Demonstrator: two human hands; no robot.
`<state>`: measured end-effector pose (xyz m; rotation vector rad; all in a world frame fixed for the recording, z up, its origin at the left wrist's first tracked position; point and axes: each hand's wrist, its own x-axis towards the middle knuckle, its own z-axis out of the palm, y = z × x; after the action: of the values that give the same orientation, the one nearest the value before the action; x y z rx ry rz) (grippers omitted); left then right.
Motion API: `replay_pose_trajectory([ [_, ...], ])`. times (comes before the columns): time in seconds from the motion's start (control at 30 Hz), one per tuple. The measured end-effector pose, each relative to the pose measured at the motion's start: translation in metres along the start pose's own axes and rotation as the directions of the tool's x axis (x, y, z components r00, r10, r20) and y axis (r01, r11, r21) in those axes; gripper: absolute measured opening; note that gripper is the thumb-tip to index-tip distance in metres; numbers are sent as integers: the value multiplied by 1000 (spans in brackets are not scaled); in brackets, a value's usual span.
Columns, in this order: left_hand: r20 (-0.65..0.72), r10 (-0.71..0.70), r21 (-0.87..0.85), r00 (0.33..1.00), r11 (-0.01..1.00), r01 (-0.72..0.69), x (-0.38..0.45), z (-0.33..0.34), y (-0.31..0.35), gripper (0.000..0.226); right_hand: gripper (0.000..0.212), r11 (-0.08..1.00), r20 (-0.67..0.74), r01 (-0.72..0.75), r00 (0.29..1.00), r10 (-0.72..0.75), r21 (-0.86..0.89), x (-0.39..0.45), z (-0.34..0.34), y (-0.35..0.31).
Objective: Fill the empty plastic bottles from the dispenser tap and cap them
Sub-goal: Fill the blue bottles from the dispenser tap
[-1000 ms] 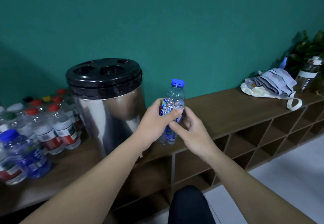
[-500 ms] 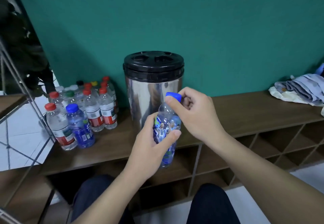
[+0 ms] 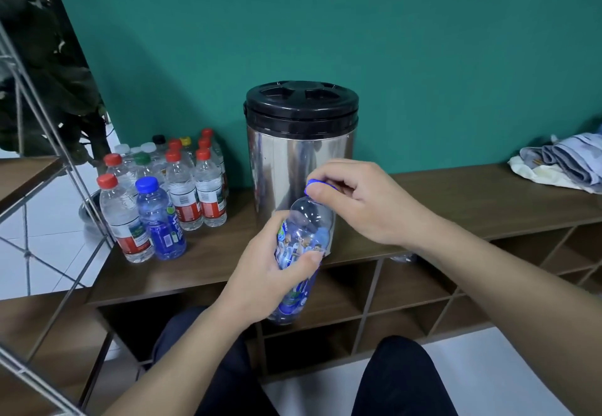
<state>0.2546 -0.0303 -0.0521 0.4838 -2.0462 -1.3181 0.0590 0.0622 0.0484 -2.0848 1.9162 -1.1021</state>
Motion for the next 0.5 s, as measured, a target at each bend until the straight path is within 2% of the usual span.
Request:
replay_pose_trajectory([
  [0.1, 56, 17, -123, 998, 992, -10, -1, 3, -9, 50, 23, 997, 169, 57, 984, -48, -47, 0, -14, 8],
  [0.17, 59, 4, -142, 998, 990, 5, -3, 9, -15, 48, 26, 997, 244, 24, 970, -6, -73, 1, -21, 12],
  [0.23, 53, -19, -154, 998, 988, 27, -4, 16, -21, 45, 28, 997, 278, -8, 960, 30, -79, 0, -24, 16],
  [0.37, 60, -28, -213, 998, 976, 40, -6, 23, -31, 47, 33, 993, 305, 23, 952, 14, -118, -7, -29, 22],
  [0.5, 82, -44, -276, 996, 959, 65, -9, 30, -40, 52, 36, 997, 315, 22, 949, 3, -76, -19, -25, 31],
])
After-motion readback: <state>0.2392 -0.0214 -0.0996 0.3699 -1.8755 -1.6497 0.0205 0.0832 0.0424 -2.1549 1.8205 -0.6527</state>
